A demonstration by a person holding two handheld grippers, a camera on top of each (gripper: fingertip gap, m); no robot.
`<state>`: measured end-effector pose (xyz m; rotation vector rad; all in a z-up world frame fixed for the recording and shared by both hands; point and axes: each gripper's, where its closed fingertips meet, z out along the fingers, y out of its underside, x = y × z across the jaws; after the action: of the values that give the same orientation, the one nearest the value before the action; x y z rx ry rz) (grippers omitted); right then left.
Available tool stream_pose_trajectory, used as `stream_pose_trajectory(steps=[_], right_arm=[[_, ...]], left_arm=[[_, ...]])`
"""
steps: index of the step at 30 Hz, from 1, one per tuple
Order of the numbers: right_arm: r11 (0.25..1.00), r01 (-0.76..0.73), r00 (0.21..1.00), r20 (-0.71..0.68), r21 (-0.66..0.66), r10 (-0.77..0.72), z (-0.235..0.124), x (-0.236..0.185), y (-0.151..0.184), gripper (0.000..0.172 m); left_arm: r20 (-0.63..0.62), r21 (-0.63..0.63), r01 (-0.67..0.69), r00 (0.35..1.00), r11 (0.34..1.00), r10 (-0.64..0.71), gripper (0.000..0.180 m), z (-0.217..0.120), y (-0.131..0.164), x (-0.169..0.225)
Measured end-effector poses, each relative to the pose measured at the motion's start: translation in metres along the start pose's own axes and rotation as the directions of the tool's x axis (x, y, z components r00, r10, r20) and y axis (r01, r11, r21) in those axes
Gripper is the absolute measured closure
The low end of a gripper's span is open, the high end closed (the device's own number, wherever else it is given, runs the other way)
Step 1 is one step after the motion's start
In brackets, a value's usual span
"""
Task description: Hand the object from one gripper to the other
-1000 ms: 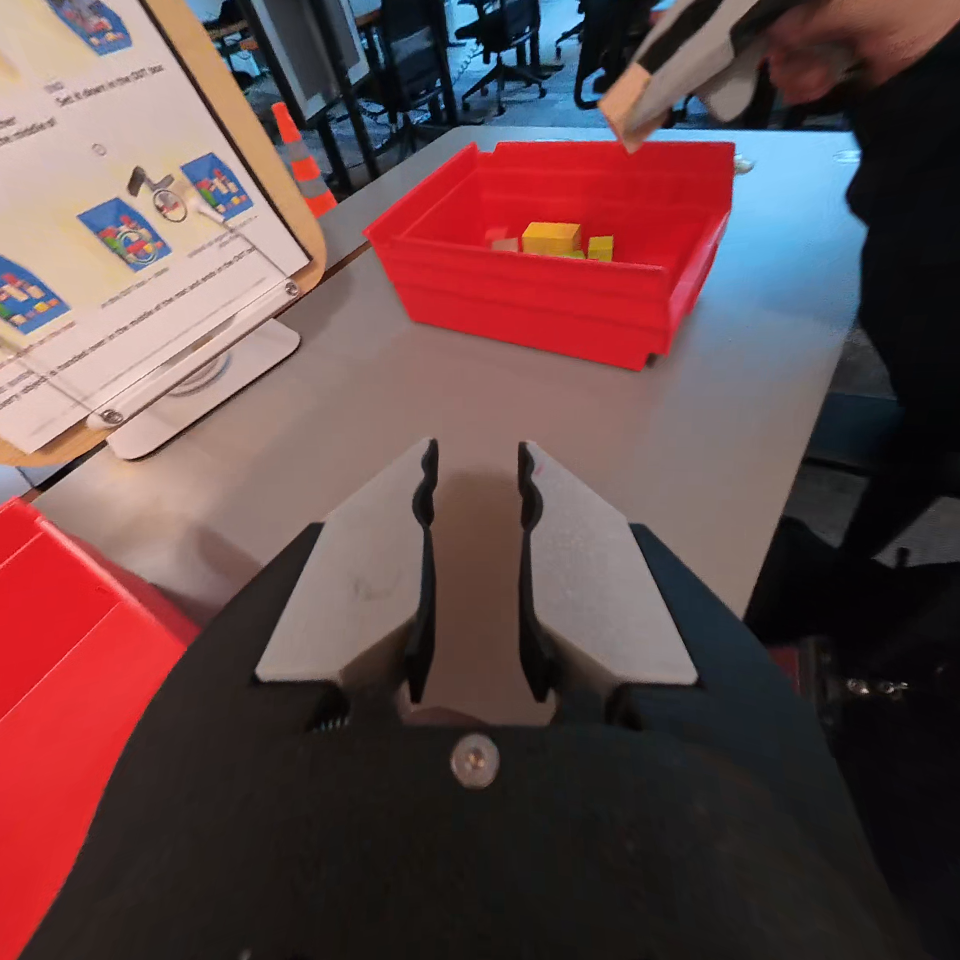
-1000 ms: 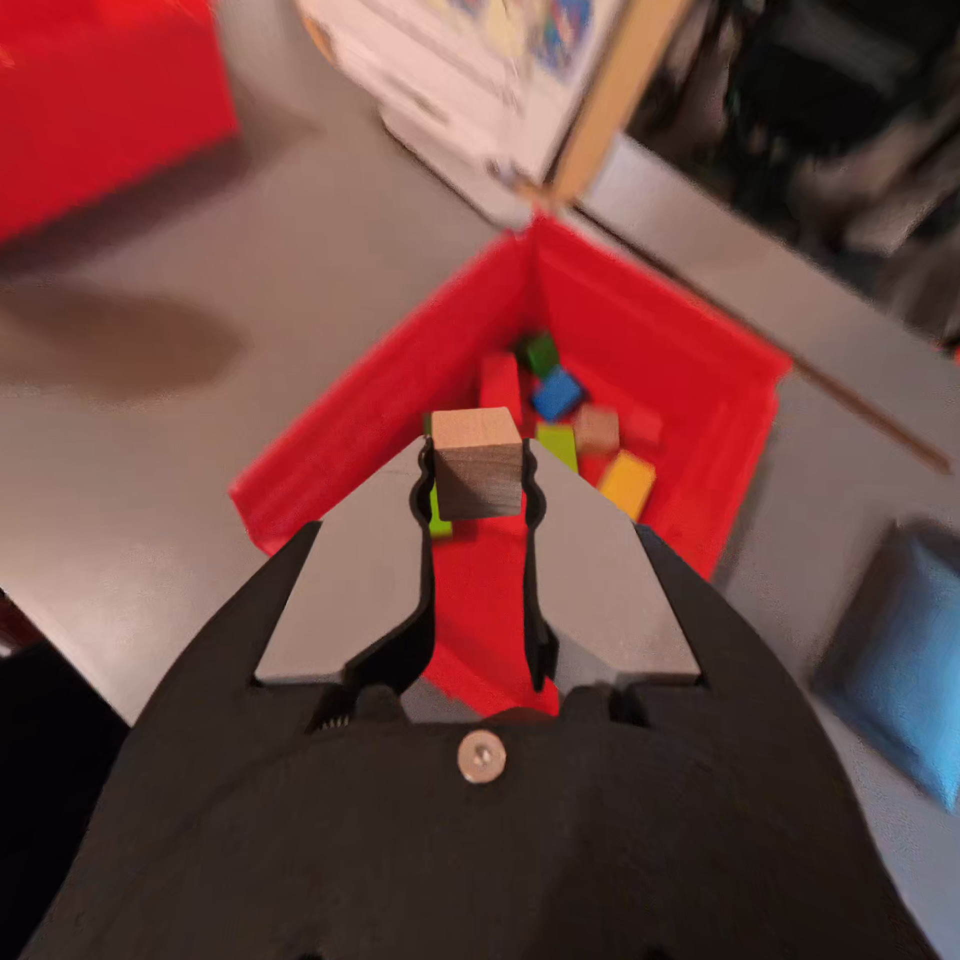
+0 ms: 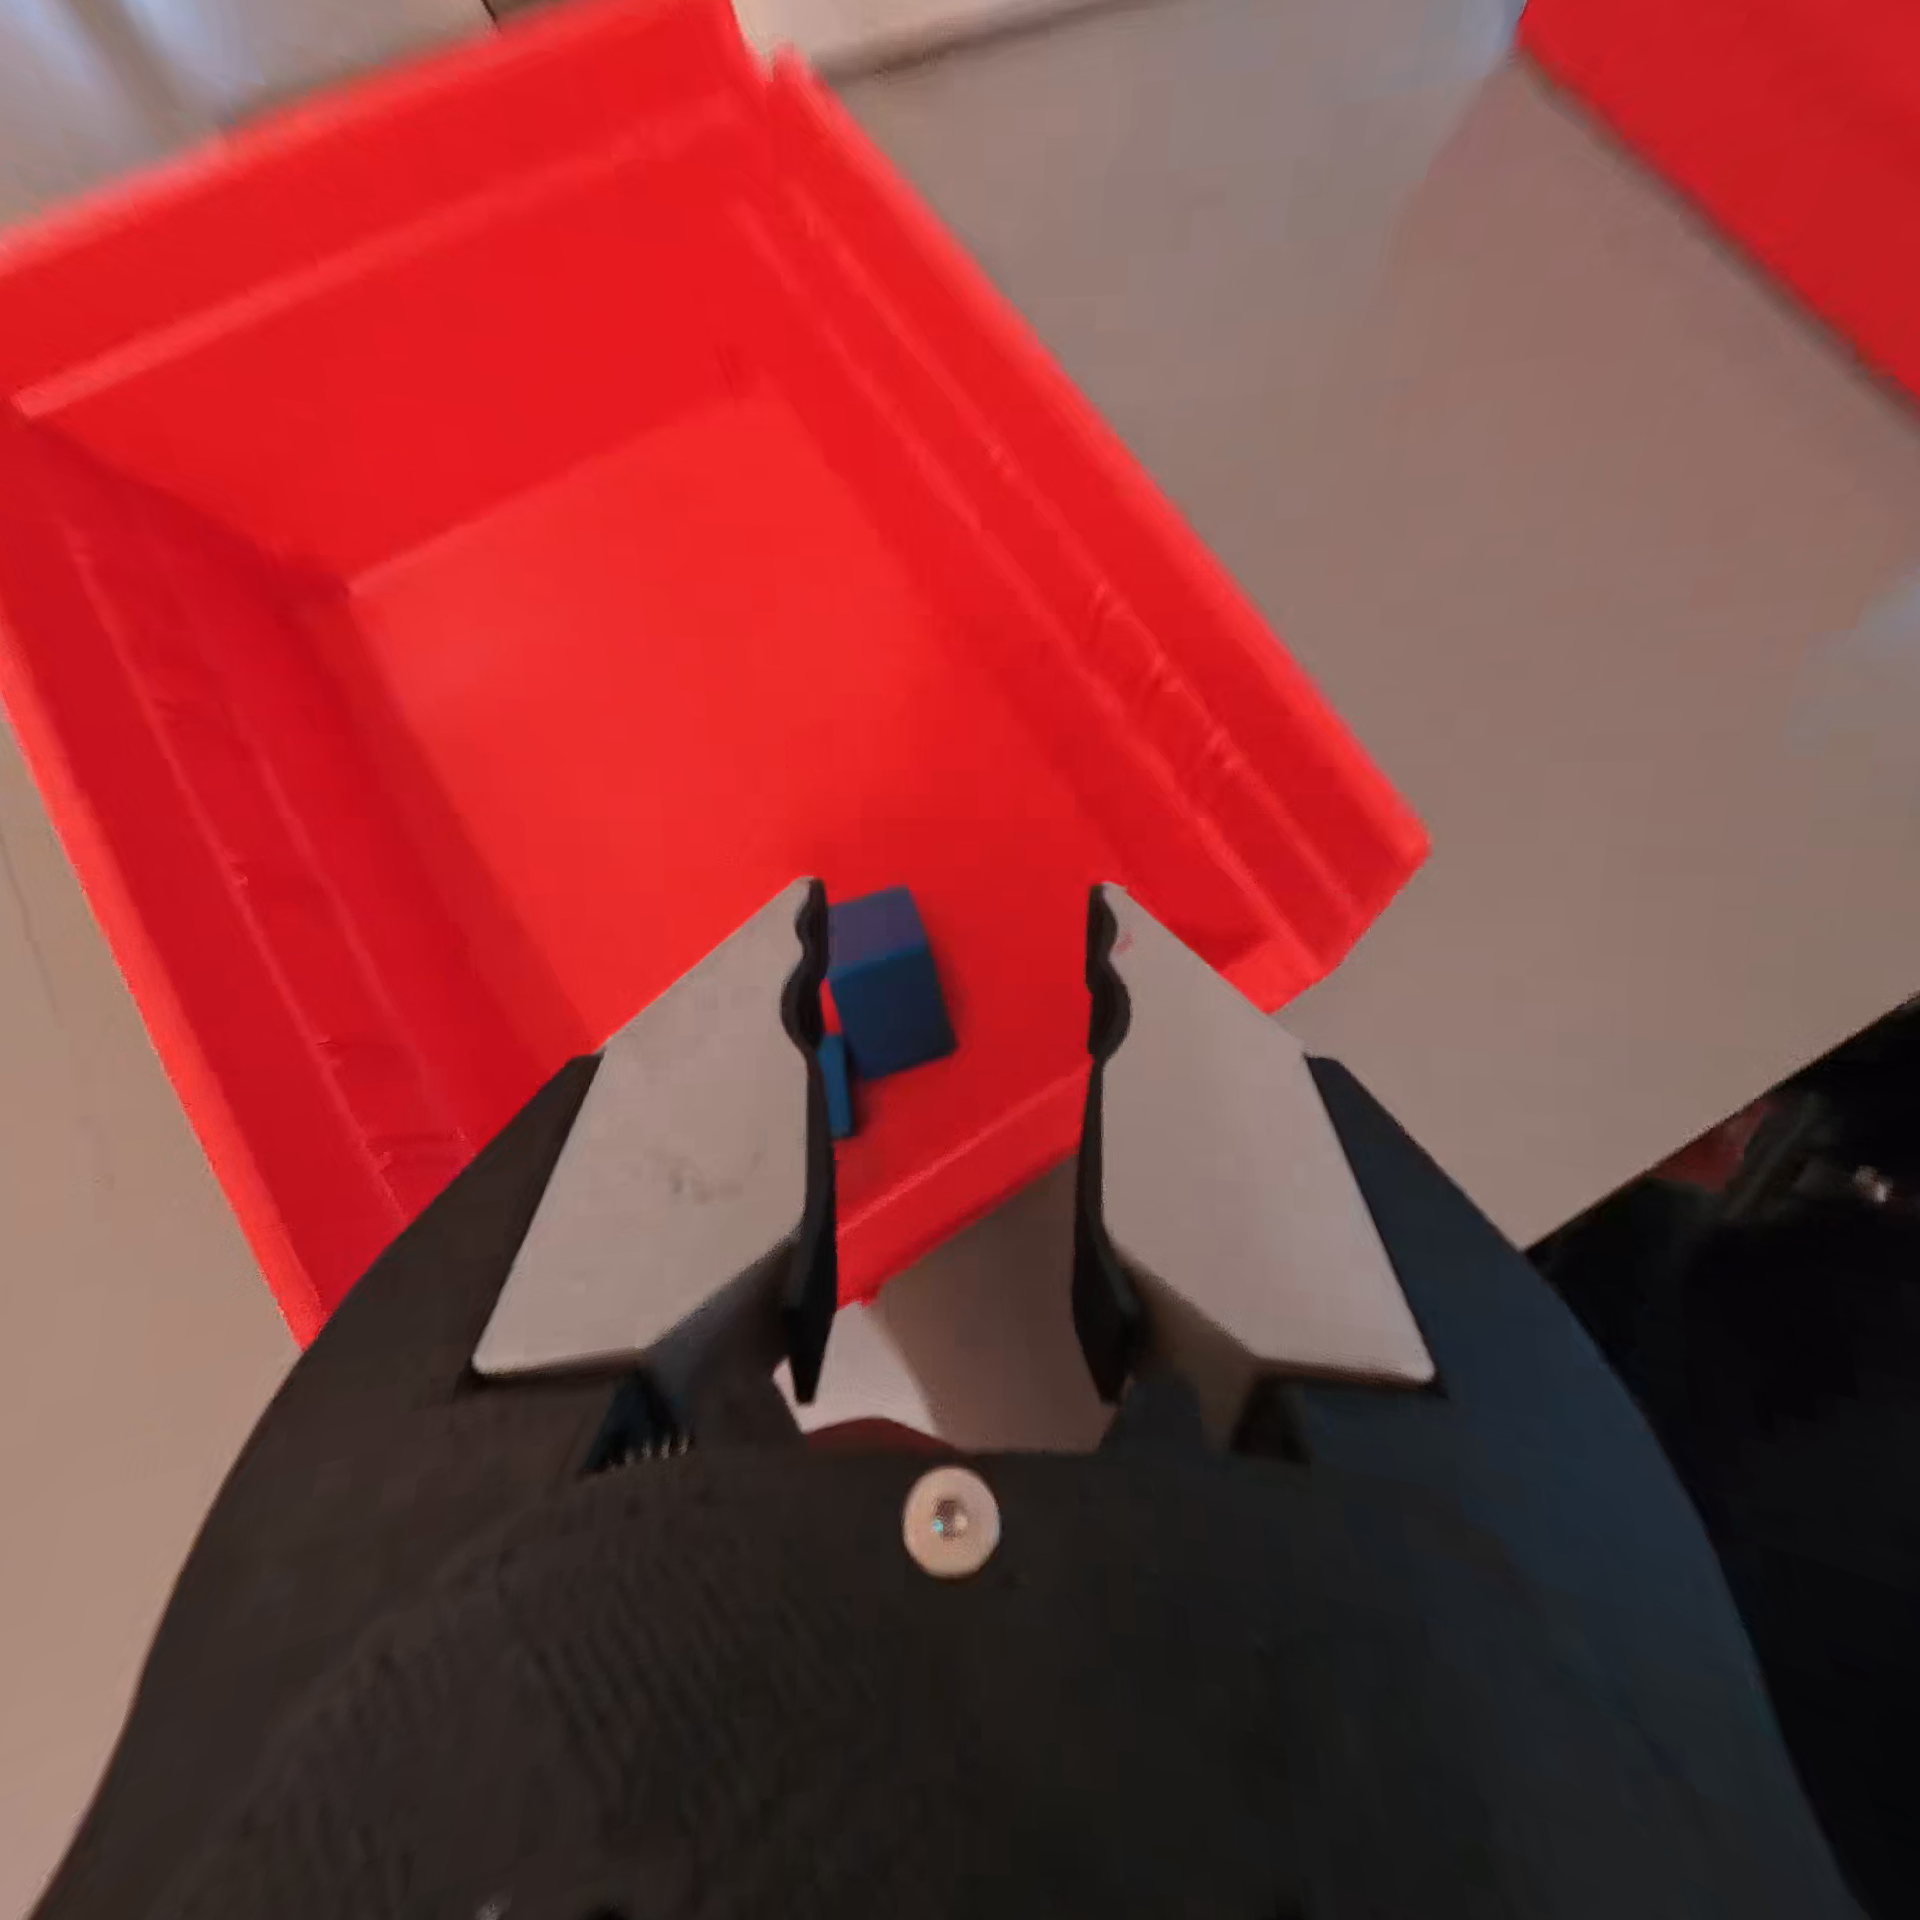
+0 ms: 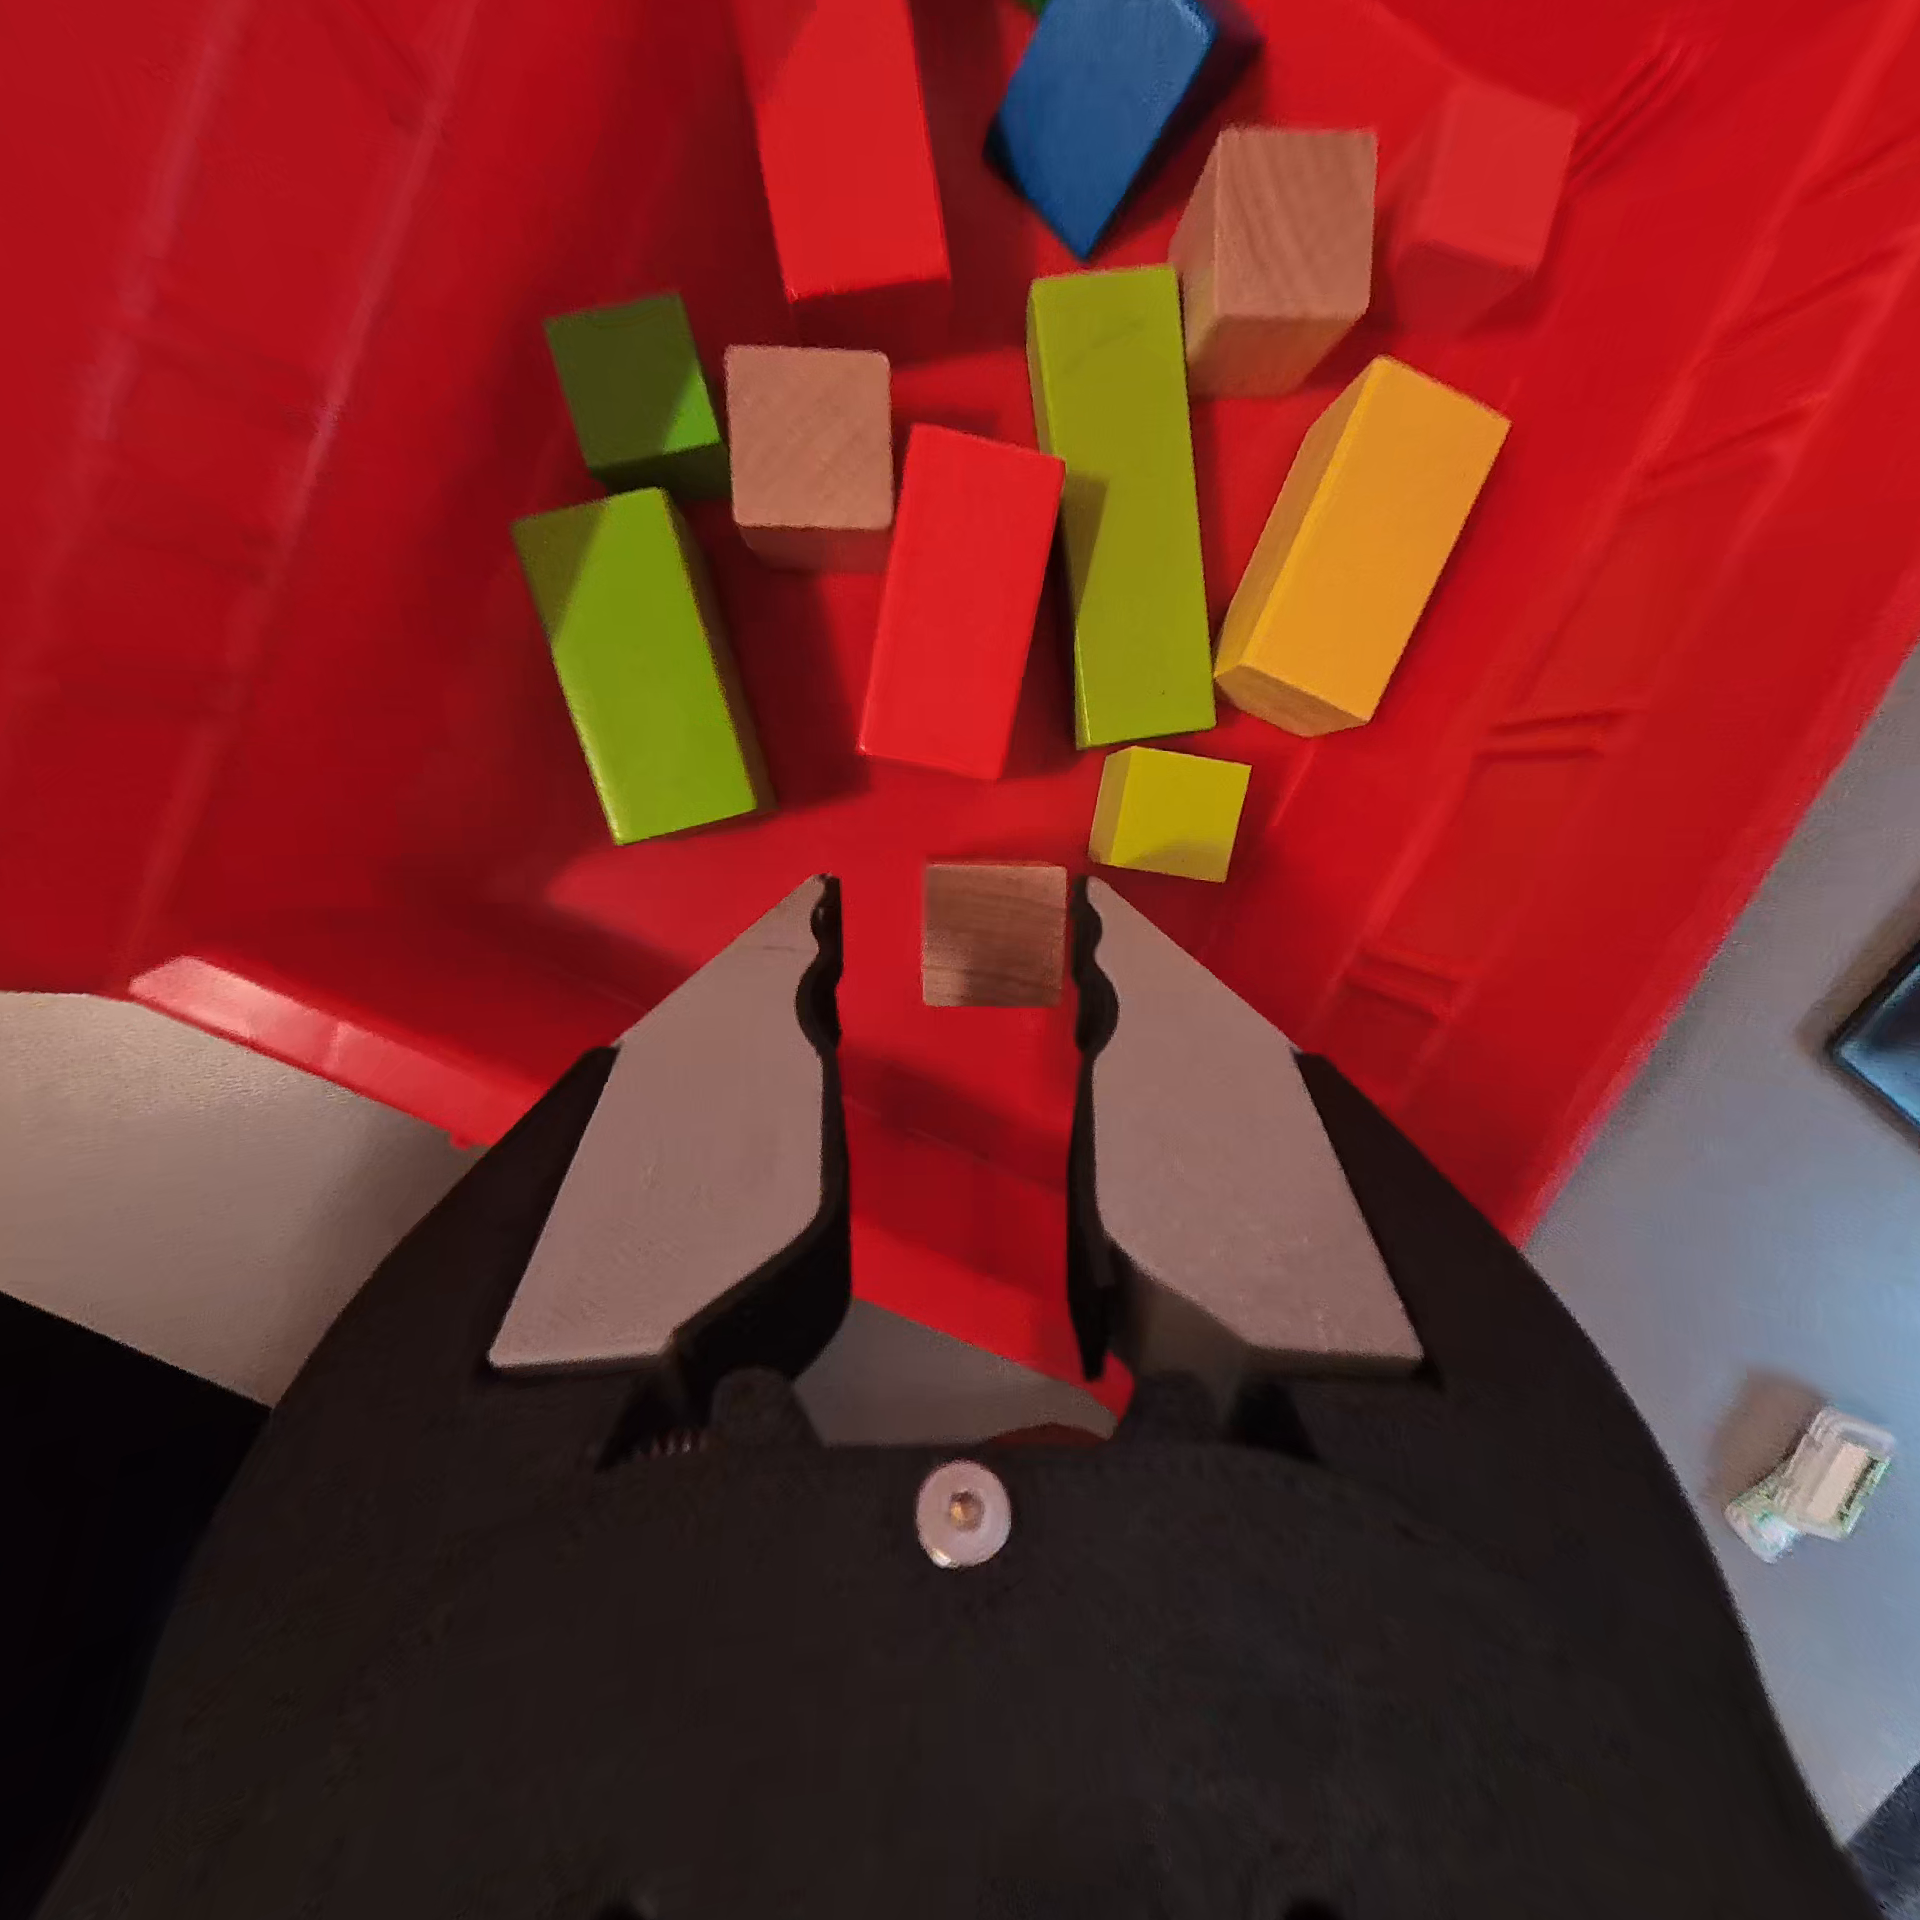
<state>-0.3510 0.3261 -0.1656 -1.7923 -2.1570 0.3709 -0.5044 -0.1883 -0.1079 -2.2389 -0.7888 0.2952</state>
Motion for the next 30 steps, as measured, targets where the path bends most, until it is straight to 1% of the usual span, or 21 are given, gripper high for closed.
stream_pose_trajectory(steps=[2,4,6,8,11,14,15,16,17,21,23,25,27,28,30], right_arm=[[0.999,0.017,1.000,-0.001,0.033,-0.017,-0.007,-0.004,-0.005,0.130],[0.998,0.033,0.999,0.000,0.058,-0.033,-0.013,-0.009,-0.008,0.131],[0.997,0.039,0.999,-0.005,0.074,-0.039,-0.017,-0.011,-0.010,0.130],[0.996,0.041,0.999,-0.014,0.084,-0.040,-0.021,-0.011,-0.011,0.131],[0.994,0.044,0.999,-0.018,0.104,-0.042,-0.025,-0.011,-0.012,0.131],[0.992,0.042,0.999,-0.021,0.120,-0.040,-0.029,-0.010,-0.013,0.131],[0.991,0.042,0.999,-0.023,0.124,-0.040,-0.030,-0.009,-0.014,0.131],[0.991,0.043,0.999,-0.025,0.130,-0.040,-0.031,-0.009,-0.014,0.131],[0.990,0.044,0.999,-0.025,0.137,-0.041,-0.033,-0.010,-0.015,0.131],[0.982,0.055,0.998,-0.024,0.181,-0.052,-0.041,-0.015,-0.021,0.132],[0.974,0.070,0.998,-0.015,0.215,-0.068,-0.047,-0.021,-0.027,0.132],[0.958,0.088,0.995,0.020,0.272,-0.097,-0.054,-0.034,-0.038,0.133],[0.928,0.103,0.986,0.086,0.358,-0.143,-0.066,-0.055,-0.053,0.133],[0.905,0.108,0.978,0.118,0.411,-0.170,-0.074,-0.067,-0.062,0.133],[0.840,0.104,0.949,0.199,0.532,-0.244,-0.093,-0.098,-0.083,0.133]], left_arm=[[-0.045,-0.123,-0.041,0.998,0.992,0.036,0.135,0.011,0.010,-0.006],[-0.039,-0.234,-0.073,0.997,0.970,0.065,0.135,0.019,0.017,-0.015],[-0.033,-0.335,-0.058,0.998,0.941,0.050,0.135,0.028,0.026,-0.020],[-0.012,-0.438,-0.014,1.000,0.899,0.010,0.129,0.035,0.038,-0.023],[-0.016,-0.495,0.010,1.000,0.869,-0.021,0.135,0.048,0.051,-0.018],[0.032,-0.562,0.018,0.999,0.827,0.000,0.132,0.058,0.069,-0.026],[0.028,-0.569,0.040,0.999,0.821,-0.029,0.130,0.060,0.070,-0.025],[0.029,-0.556,0.060,0.998,0.829,-0.053,0.139,0.062,0.067,-0.026],[0.010,-0.544,0.050,0.999,0.838,-0.052,0.150,0.063,0.063,-0.025],[0.013,-0.523,-0.033,0.999,0.851,0.047,0.151,0.065,0.057,-0.027],[0.054,-0.468,-0.068,0.993,0.881,0.105,0.151,0.061,0.043,-0.031],[0.113,-0.361,-0.131,0.977,0.923,0.183,0.151,0.051,0.017,-0.032],[0.149,-0.229,-0.185,0.963,0.956,0.223,0.151,0.033,-0.013,-0.023],[0.130,-0.144,-0.204,0.966,0.968,0.223,0.151,0.025,-0.028,-0.011],[0.020,0.050,-0.205,0.979,0.978,0.204,0.151,0.006,-0.060,0.026]])
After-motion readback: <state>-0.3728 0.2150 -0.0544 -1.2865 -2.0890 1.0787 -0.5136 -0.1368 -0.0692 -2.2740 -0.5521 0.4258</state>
